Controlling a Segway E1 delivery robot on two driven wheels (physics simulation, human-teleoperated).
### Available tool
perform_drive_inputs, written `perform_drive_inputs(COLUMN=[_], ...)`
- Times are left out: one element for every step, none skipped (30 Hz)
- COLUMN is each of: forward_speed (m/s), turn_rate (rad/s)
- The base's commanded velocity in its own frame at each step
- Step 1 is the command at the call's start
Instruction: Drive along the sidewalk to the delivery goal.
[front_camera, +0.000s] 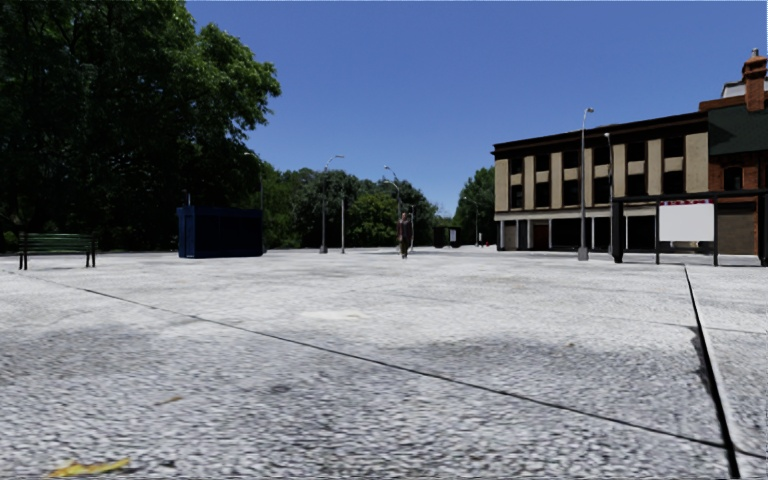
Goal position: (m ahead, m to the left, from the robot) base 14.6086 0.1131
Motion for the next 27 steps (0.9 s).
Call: perform_drive_inputs(forward_speed=[2.0, 2.0, 2.0, 2.0, 2.0, 2.0, 2.0, 2.0, 2.0, 2.0, 2.0, 2.0, 2.0, 2.0, 2.0, 2.0, 2.0, 2.0, 2.0, 2.0, 2.0, 2.0, 2.0, 2.0, 2.0, 2.0, 2.0], turn_rate=[0.0, 0.0, 0.05, 0.15, 0.15, 0.26, 0.34, 0.36, 0.36, 0.37, 0.37, 0.37, 0.37, 0.37, 0.37, 0.37, 0.37, 0.37, 0.37, 0.37, 0.37, 0.25, 0.25, 0.19, 0.17, 0.12, 0.12])
